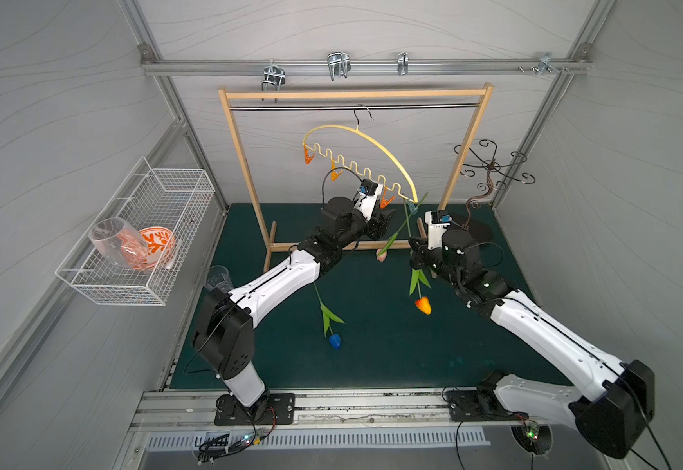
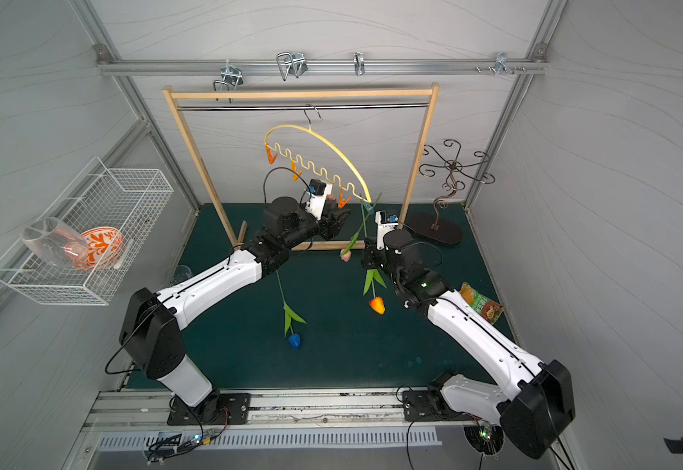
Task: Dry the flowers on a clothes hanger
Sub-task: Open the clamp at the hanger.
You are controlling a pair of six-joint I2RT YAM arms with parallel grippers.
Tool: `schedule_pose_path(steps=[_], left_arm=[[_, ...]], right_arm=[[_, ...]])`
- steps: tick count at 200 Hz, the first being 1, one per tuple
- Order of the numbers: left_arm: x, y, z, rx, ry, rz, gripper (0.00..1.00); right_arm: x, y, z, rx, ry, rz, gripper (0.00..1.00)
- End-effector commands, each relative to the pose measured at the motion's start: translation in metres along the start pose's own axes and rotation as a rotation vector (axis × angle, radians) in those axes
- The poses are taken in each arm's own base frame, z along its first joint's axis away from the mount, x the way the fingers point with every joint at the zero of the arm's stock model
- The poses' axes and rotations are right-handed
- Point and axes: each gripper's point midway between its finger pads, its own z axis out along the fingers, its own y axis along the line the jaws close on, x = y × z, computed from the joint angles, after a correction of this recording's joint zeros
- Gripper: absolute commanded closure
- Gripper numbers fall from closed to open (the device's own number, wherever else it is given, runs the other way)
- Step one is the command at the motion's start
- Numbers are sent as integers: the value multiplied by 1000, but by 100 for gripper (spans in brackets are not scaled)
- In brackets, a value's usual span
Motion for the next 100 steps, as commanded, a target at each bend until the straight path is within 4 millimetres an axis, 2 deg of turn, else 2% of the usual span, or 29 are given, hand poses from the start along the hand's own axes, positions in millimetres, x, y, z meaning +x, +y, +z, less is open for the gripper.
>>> schedule_pose_path(steps=[1,100], left_arm=[[-41,5,-14,-44,-143,31,39],[-48,-2,-3,-23,-159,70,39]], right_arm=[[-6,2,1,-14,-11,-6,100],[-6,0,0,-15,-11,8,100]])
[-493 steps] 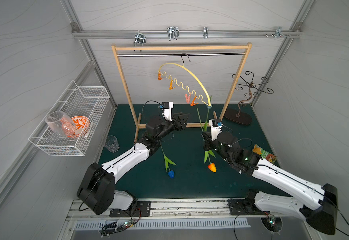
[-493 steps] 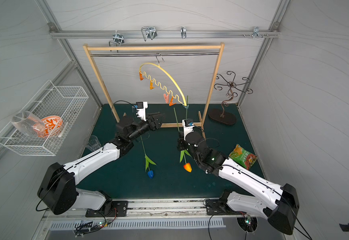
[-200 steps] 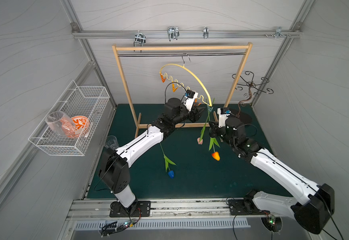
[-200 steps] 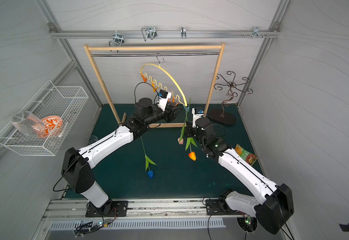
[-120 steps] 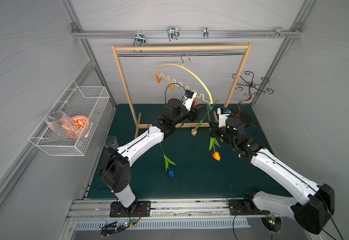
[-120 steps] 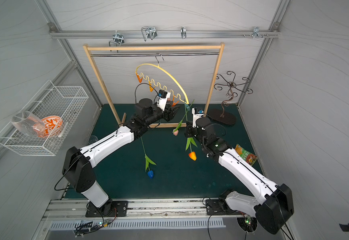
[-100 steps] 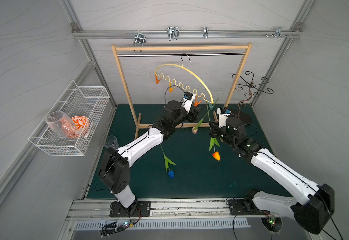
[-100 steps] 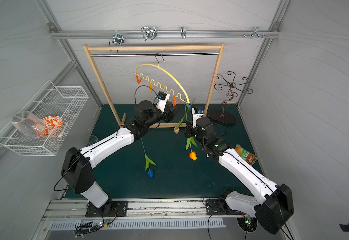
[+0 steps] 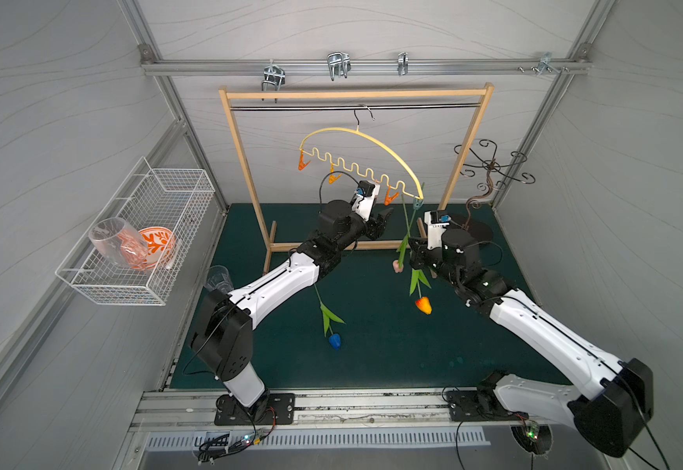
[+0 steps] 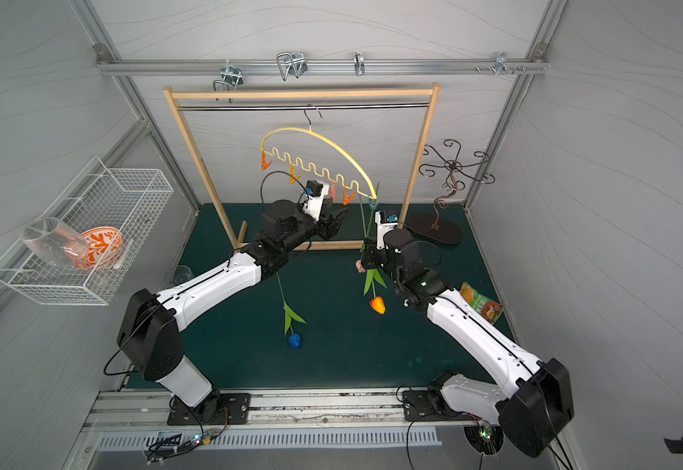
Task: Dry the flowers on a clothes hanger
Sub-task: Open the clamp at the hanger.
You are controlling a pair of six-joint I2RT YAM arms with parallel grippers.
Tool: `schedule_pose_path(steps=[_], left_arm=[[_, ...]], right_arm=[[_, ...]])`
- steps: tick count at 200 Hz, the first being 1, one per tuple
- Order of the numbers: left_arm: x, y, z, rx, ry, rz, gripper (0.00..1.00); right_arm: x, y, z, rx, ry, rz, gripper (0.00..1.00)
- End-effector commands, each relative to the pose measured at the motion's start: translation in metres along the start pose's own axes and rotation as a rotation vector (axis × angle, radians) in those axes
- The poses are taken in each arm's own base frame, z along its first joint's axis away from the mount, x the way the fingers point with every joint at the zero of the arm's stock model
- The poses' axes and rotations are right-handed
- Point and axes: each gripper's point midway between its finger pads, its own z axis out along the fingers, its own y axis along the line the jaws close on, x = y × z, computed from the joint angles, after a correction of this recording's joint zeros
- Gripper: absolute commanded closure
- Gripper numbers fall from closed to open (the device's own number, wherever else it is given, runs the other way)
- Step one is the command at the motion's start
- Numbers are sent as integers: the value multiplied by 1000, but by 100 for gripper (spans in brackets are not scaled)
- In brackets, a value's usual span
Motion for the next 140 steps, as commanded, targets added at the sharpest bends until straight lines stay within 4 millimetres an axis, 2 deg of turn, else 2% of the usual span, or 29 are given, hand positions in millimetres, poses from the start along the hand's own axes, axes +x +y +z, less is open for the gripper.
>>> schedule_pose_path(steps=[1,45,103,140], left_arm=[[-40,-6,0,6,-114,48,39],[-37,-3,12,-26,-98,102,39],[-35,6,18,-74,-101,142,38],[-33,5,22,-84,-109,161,23]], right_arm=[[-8,1,-2,-7,-21,7,100],[-4,2,-6,-25,-18,31,100],[-5,3,-11,-36,-25,28,100],[-6,3,-12,-39,-27,30,100]])
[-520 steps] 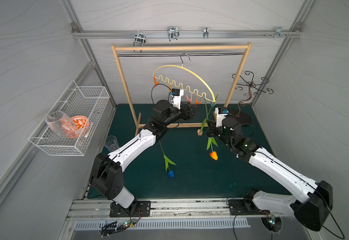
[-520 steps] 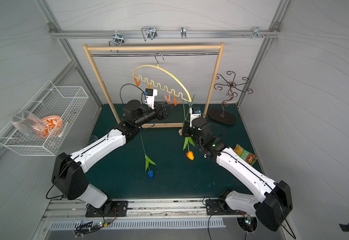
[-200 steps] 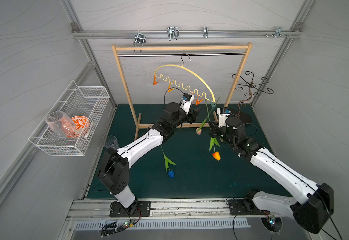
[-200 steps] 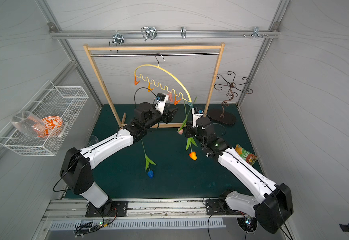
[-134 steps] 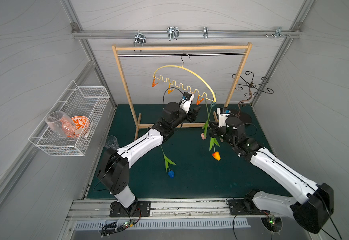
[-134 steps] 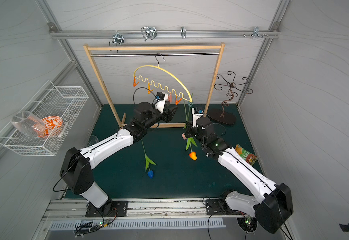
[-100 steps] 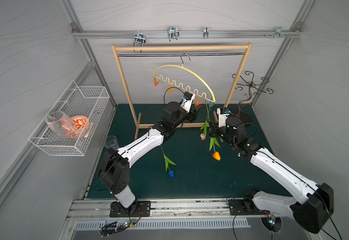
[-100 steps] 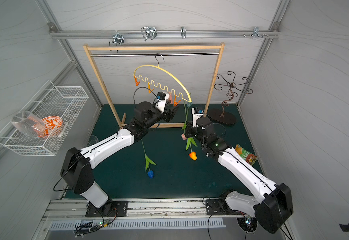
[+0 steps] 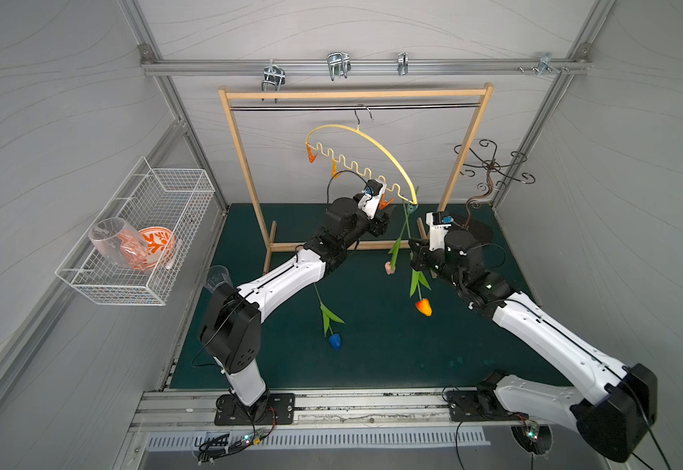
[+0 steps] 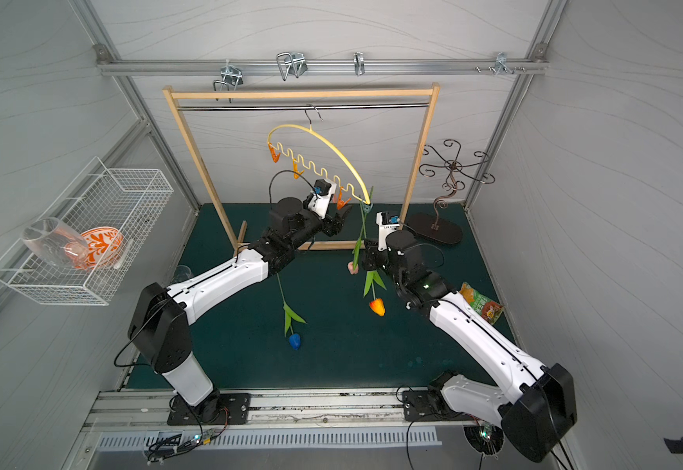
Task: Dry the flowers on a clothes hanger
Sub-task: Open the clamp at the hanger.
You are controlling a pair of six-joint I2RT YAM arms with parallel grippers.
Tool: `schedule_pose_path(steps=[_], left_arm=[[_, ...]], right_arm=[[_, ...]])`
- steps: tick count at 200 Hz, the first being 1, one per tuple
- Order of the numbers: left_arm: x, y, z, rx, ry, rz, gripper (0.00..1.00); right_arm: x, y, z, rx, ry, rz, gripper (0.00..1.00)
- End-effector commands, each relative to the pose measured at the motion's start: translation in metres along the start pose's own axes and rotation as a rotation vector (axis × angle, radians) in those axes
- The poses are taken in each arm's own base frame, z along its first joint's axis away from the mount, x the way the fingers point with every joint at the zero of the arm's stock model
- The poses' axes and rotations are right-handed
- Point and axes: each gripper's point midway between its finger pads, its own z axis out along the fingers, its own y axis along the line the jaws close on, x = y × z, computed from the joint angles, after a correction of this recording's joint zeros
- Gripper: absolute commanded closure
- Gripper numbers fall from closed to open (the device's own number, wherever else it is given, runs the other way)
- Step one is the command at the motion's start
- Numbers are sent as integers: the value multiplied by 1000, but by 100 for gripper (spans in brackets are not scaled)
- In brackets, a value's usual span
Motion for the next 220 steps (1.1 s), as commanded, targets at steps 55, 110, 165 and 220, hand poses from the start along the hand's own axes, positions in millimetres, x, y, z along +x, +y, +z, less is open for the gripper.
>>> schedule_pose_path(steps=[55,110,165,220], left_arm=[[-38,-4,12,-38,-135,79,22],[-46,-3,8,-44,-150,80,29],[-53,-3,3,-28,-142,68,34],[-56,-3,-2,-5,-130,56,43]], right_arm=[[-3,2,-2,-17,-14,11,100],[-1,2,1,-20,-6,8,100],[0,2,2,-19,-2,7,100],[2,1,2,-19,4,7,100]])
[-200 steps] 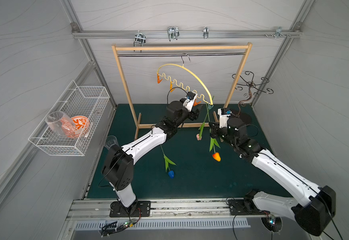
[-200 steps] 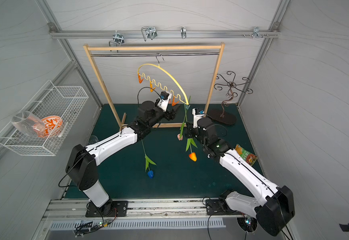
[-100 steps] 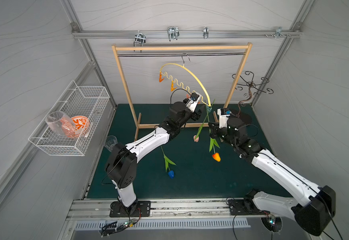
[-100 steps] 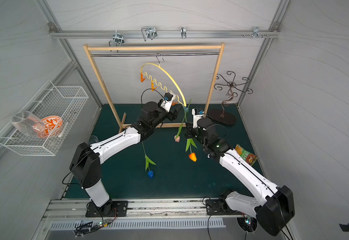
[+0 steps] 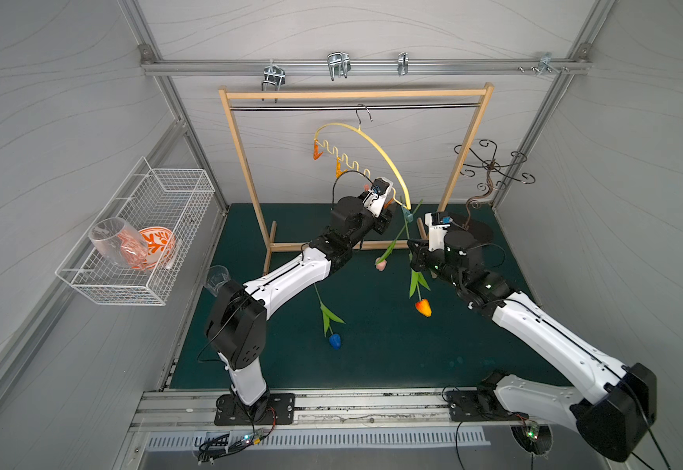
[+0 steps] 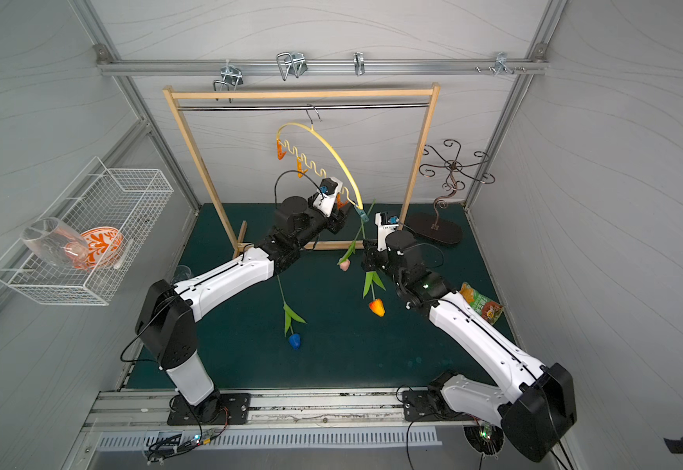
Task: Dry the flowers on a clothes hanger
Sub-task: Open the clamp at the hanger.
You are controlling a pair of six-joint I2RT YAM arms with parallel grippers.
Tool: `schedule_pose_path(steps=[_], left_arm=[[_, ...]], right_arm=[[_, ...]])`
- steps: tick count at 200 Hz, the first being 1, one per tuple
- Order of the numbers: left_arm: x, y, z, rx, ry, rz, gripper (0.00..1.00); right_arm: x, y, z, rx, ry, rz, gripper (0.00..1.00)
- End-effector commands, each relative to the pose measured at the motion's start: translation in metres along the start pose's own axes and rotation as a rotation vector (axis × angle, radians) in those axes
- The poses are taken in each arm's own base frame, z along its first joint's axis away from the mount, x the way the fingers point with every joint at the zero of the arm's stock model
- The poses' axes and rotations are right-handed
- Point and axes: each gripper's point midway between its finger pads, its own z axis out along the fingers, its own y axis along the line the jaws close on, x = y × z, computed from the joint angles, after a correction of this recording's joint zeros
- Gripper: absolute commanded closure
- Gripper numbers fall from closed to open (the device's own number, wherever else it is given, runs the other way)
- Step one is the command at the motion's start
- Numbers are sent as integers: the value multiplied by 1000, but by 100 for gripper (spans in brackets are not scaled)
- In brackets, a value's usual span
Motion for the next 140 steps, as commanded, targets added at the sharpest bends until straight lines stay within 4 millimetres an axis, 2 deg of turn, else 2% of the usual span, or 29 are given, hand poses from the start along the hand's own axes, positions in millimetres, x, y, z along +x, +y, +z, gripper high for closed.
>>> schedule_pose_path(steps=[1,53,120,140], left_arm=[[-48,5,-11,9,-101,0,43],[-52,0,-14,41,-77,15,44],[-56,3,-16,35,-84,10,61],[-55,4,-17,31,-83,10,63]], right_arm=[[0,-1,1,-3,-6,6,100],[0,0,0,-9,-7,8,100],[-3,1,-1,-14,-8,10,100],[-3,1,-1,-14,-7,10,100]])
